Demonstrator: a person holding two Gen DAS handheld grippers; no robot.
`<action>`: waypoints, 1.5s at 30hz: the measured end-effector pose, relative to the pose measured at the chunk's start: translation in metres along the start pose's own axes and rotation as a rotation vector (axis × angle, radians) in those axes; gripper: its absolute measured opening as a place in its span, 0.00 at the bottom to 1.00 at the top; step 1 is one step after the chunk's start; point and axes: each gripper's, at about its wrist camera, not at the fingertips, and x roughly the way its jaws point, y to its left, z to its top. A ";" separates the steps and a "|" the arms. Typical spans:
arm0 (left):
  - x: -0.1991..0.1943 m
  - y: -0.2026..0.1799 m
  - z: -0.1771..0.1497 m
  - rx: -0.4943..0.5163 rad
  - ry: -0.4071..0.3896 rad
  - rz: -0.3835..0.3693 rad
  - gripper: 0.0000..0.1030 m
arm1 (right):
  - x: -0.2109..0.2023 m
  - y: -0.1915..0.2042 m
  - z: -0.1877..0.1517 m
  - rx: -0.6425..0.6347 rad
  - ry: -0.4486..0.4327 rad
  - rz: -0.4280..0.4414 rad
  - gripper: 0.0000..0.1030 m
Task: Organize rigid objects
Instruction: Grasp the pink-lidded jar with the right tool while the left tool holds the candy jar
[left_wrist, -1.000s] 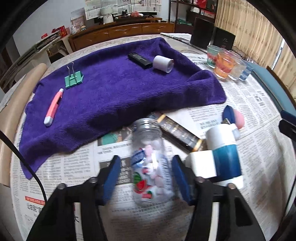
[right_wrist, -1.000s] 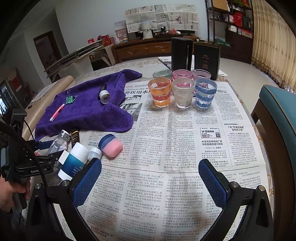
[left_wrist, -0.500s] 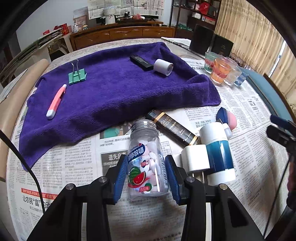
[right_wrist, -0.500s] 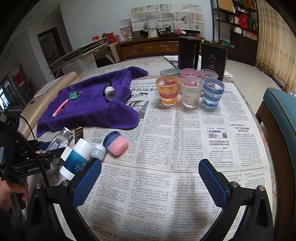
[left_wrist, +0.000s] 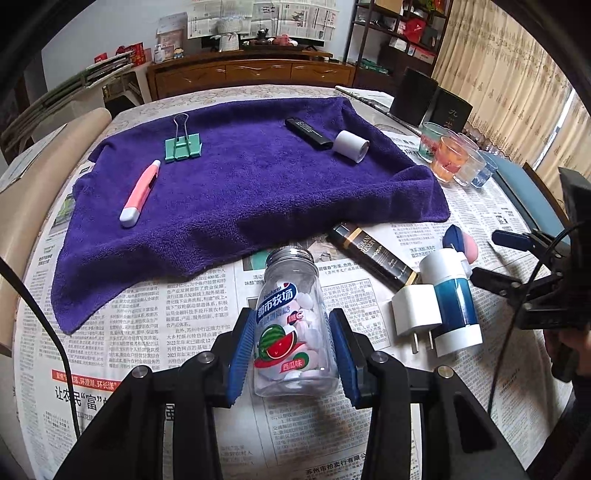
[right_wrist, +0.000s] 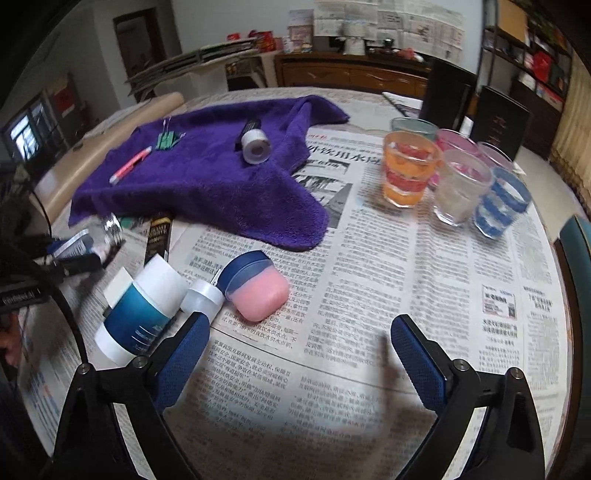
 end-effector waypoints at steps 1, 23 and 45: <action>0.001 0.000 0.000 0.004 -0.001 0.005 0.38 | 0.004 0.003 0.001 -0.034 0.011 -0.014 0.90; 0.000 0.025 -0.015 -0.019 -0.009 0.011 0.37 | 0.014 0.019 0.013 -0.261 -0.034 0.116 0.39; -0.005 0.039 -0.016 -0.041 0.009 0.029 0.37 | 0.005 0.014 0.005 -0.174 -0.031 0.111 0.39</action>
